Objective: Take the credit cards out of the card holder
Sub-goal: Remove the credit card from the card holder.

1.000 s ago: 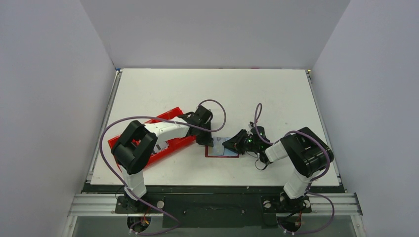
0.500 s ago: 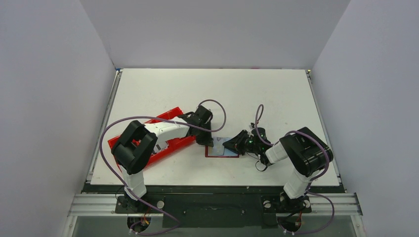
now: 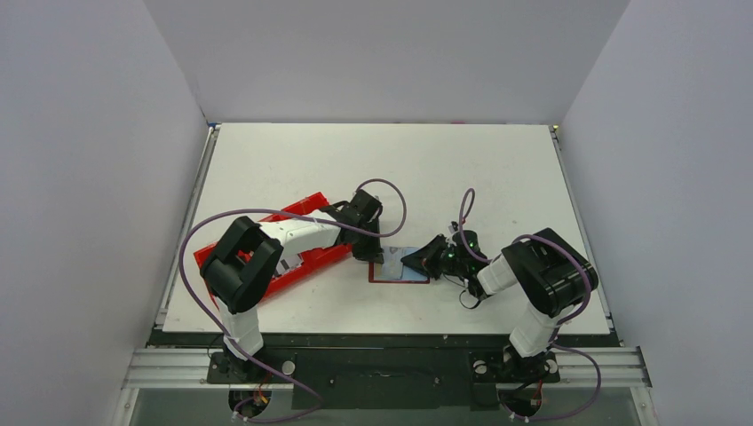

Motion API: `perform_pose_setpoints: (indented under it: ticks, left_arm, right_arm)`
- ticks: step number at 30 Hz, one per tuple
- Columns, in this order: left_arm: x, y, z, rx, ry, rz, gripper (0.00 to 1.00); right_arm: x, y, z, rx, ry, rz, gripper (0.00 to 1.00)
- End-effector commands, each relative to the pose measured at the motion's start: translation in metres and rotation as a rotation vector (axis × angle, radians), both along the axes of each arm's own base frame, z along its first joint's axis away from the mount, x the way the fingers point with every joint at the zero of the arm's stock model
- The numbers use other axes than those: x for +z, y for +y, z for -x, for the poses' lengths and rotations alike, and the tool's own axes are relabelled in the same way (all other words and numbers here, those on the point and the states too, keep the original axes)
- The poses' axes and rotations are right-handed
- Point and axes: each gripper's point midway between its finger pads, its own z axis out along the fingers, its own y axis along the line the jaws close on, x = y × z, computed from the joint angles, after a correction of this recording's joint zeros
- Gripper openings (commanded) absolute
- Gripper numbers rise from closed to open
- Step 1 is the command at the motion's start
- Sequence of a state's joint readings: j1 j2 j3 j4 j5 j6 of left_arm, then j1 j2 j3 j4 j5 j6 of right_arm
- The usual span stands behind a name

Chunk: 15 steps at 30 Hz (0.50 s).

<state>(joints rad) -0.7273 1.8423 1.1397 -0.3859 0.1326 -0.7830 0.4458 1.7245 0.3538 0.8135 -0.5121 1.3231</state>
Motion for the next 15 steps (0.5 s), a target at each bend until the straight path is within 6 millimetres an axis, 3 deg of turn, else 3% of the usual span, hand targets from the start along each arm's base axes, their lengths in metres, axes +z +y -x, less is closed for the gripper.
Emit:
perform_pose_setpoints:
  ticks: [1,15]
  left_arm:
    - [-0.030,0.026,0.010,0.018,0.043,-0.135,0.00]
    - [-0.038,0.038,0.014,0.045,0.071,-0.177,0.00]
  right_arm:
    - [0.012,0.000,-0.010,-0.020,-0.066,-0.017,0.00]
    - [0.003,-0.017,-0.006,-0.007,-0.067,0.126,0.00]
